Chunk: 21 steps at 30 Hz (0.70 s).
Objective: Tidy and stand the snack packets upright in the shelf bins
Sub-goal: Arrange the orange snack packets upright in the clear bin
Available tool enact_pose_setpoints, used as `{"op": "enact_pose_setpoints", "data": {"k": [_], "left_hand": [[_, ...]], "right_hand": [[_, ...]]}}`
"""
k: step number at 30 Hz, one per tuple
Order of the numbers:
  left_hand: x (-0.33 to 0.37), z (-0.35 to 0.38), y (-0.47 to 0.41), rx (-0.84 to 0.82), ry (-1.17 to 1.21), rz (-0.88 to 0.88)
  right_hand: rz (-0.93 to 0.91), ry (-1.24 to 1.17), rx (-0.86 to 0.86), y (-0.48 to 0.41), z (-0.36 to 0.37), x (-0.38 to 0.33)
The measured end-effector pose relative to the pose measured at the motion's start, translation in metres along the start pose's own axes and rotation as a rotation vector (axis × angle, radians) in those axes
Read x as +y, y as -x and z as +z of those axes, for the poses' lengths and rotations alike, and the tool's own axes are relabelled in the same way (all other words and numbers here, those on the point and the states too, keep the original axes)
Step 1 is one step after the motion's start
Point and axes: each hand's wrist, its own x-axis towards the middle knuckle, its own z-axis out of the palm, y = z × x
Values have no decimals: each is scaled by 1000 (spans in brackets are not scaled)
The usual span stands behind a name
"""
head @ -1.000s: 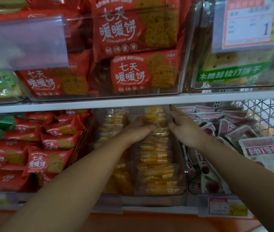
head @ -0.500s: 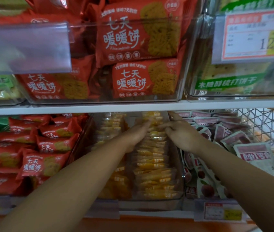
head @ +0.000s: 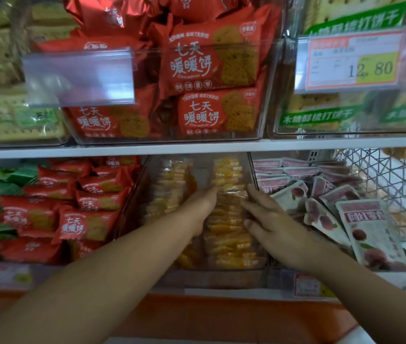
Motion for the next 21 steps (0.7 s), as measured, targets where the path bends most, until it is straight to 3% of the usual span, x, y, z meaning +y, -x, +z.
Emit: {"op": "enact_pose_setpoints", "data": {"k": [7, 14, 18, 21], "left_hand": [[-7, 15, 2, 24, -40, -2], [13, 3, 21, -97, -182, 6], [25, -46, 79, -176, -318, 383], [19, -100, 116, -78, -563, 639]], "right_hand": [[-2, 68, -26, 2, 11, 0], [-2, 227, -49, 4, 4, -4], [2, 264, -36, 4, -8, -22], [-118, 256, 21, -2, -10, -53]]}}
